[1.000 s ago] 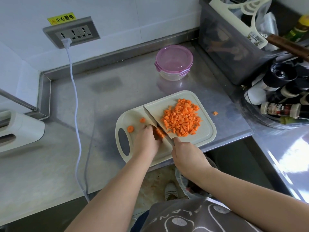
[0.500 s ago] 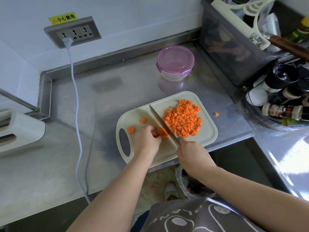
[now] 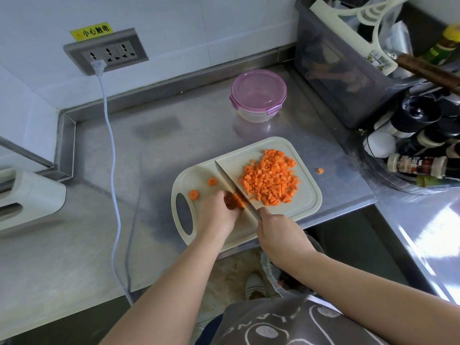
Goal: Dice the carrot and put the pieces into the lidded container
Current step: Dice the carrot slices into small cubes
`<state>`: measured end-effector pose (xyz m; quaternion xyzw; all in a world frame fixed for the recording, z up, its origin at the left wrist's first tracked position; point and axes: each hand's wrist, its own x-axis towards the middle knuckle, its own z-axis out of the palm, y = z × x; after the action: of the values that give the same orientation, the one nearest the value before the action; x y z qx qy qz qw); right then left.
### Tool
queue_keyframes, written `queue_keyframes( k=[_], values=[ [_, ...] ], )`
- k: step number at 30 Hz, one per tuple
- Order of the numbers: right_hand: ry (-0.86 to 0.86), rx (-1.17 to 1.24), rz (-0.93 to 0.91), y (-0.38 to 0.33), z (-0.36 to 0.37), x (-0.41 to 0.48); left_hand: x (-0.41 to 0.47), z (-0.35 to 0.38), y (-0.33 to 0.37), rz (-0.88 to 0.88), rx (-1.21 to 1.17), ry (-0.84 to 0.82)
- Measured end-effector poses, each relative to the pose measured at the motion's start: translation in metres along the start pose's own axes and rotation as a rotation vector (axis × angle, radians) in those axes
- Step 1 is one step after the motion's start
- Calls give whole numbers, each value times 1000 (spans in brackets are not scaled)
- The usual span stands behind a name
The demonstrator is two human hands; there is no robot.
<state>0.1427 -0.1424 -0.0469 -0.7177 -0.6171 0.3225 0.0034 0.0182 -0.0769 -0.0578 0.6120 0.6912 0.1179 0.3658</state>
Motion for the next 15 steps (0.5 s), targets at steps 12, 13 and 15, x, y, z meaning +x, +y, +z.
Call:
queue_keyframes(
  k=[12,13,15],
  values=[
    [-77,-61,53,-8,0,6,8,5,-2,68,244,30],
    [-72,-56,47,-8,0,7,8,5,-2,70,249,33],
    [-69,-60,20,-7,1,10,9,5,-1,80,237,36]
  ],
)
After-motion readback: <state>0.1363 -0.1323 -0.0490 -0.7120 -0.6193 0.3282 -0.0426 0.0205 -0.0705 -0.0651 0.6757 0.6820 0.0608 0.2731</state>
